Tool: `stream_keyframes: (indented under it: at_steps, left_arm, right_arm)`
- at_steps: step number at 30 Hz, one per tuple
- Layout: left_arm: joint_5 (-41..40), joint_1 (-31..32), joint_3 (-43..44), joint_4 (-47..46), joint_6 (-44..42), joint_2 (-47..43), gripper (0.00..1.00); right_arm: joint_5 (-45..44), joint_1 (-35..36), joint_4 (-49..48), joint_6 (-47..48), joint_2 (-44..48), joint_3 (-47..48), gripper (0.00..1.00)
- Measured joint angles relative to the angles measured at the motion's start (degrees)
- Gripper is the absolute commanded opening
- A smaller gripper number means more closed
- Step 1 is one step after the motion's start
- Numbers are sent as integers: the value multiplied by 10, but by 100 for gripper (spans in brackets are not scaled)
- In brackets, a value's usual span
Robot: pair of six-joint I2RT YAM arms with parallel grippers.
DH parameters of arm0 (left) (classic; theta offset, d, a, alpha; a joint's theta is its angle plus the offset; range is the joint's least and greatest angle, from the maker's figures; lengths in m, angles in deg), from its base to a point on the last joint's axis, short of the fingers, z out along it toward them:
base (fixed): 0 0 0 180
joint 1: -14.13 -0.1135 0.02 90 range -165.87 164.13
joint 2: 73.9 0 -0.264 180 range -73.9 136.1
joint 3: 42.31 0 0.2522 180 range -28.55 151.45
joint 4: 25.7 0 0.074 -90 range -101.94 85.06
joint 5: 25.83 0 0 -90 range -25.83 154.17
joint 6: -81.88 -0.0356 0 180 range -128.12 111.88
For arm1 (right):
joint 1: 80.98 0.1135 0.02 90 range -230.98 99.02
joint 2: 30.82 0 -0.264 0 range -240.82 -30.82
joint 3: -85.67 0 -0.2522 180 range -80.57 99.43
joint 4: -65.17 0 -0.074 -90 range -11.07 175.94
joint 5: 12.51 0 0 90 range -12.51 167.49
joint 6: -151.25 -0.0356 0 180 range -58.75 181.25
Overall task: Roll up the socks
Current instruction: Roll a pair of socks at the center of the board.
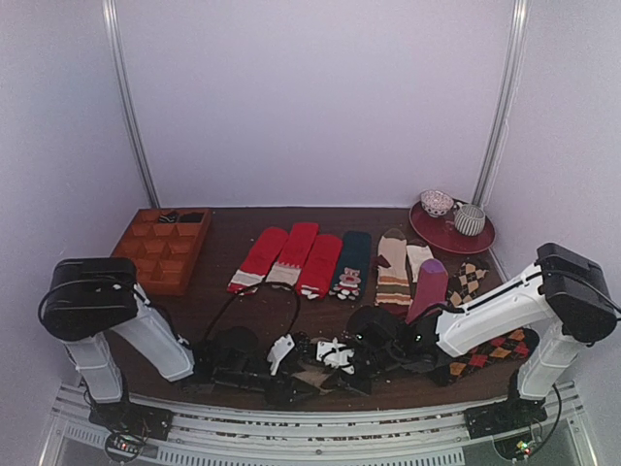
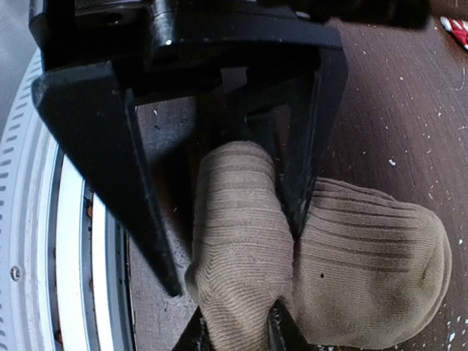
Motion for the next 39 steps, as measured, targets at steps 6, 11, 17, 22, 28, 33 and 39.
stream_keyframes:
  at_steps: [6, 11, 17, 22, 28, 33, 39]
  left_arm:
    - [-126, 16, -24, 103, -85, -97, 64]
    - [-194, 59, -53, 104, -167, -153, 75]
    - [-201, 62, -55, 68, -245, -146, 71]
    - [-183, 62, -26, 44, -285, -82, 63]
    - [-147, 61, 5, 12, -297, -8, 57]
    - [-141, 61, 12, 7, -300, 6, 46]
    - [-137, 61, 13, 6, -301, 8, 45]
  right_arm:
    - [70, -33, -7, -91, -15, 1, 19]
    - [143, -67, -30, -170, -22, -16, 19]
    - [223, -102, -78, -254, -33, -46, 19]
    - [270, -121, -108, -299, -51, -53, 19]
    - [302, -133, -107, -310, -67, -45, 19]
    - [322, -137, -101, -310, -71, -44, 19]
    - [344, -146, -103, -310, -83, -42, 19]
